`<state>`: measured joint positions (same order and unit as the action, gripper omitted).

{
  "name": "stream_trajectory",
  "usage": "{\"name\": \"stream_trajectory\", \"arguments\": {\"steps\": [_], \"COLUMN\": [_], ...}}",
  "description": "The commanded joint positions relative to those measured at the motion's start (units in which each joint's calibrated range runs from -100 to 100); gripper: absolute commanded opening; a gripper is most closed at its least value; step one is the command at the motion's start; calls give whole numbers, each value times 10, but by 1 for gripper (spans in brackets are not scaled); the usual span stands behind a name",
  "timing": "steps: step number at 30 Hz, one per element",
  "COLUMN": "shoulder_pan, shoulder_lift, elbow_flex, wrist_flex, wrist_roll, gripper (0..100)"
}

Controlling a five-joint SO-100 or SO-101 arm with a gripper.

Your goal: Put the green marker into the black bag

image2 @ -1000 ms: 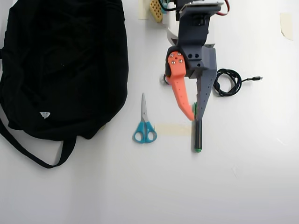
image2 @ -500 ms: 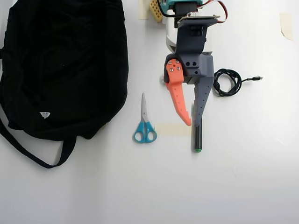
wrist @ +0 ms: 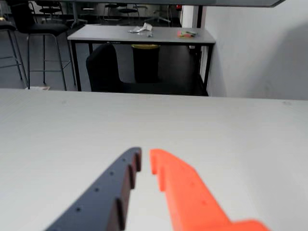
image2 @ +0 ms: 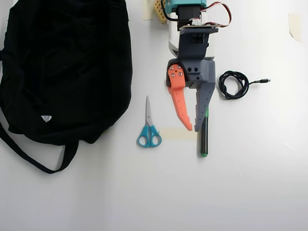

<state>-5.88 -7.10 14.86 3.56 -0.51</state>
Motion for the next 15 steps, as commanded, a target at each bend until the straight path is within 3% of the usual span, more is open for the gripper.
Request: {"name": "stream_trajectory", "arguments": {"steps": [1,8,11,15], "shoulder_pan": [-4,-51,-75,-79], "shoulder_lift": [-16,-16,-16,-16], "elbow_flex": [-15,-100,-167,-194], "wrist_flex": [26,295,465,588], "wrist_roll": [-3,-3,-6,-58], "gripper": [2,2,2,2]}}
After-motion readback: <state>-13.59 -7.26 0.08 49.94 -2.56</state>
